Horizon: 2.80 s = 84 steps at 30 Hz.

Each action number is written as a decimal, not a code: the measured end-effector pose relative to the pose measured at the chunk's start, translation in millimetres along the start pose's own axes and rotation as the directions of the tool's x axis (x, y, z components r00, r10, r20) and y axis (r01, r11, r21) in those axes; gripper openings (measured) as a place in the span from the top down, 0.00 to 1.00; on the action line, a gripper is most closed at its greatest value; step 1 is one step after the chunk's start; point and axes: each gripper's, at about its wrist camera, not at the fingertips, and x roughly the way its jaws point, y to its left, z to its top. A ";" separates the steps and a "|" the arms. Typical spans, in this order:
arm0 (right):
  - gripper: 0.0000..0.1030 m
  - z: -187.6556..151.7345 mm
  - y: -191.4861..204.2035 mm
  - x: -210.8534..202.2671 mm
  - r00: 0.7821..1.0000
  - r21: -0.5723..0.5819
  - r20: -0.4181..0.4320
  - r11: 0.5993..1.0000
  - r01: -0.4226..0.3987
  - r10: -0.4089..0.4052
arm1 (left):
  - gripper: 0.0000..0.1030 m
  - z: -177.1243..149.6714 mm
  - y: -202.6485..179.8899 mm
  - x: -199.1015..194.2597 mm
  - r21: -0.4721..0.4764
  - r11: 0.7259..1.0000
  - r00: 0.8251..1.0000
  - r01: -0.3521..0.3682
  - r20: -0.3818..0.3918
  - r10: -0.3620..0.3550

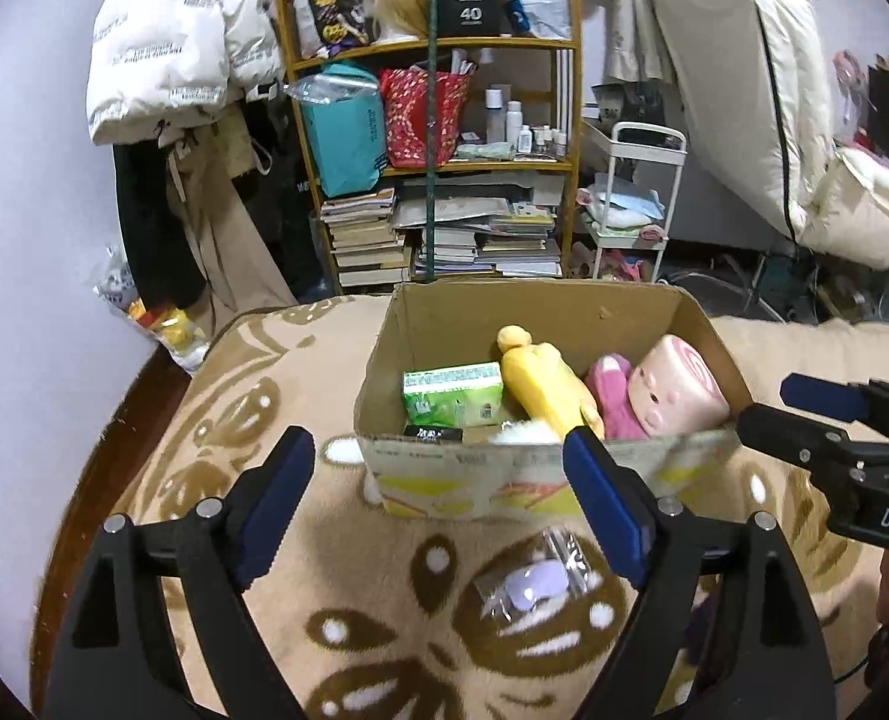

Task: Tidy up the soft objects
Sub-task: 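Open both tools to drop the white plush and pink cushion into the box, then move both tools back toward the clear bag and white-haired doll, then grasp the clear bag with the left tool while the right tool grasps the white-haired doll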

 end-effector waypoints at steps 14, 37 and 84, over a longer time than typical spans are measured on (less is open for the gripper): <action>0.13 -18.7 6.9 -43.8 0.998 -0.015 0.050 0.999 0.034 -0.033 | 0.03 -27.4 13.4 -63.1 -0.048 0.996 0.992 -0.077 0.092 0.081; 0.02 -52.2 -1.9 -51.0 0.996 0.043 -0.033 0.996 0.084 -0.083 | 0.02 -62.2 22.8 -72.3 -0.103 0.992 0.997 -0.066 0.044 0.071; 0.03 -81.7 -63.0 40.0 0.925 0.238 -0.376 0.958 0.159 -0.060 | 0.02 -84.8 -39.8 100.7 -0.076 0.992 0.950 0.101 -0.288 -0.119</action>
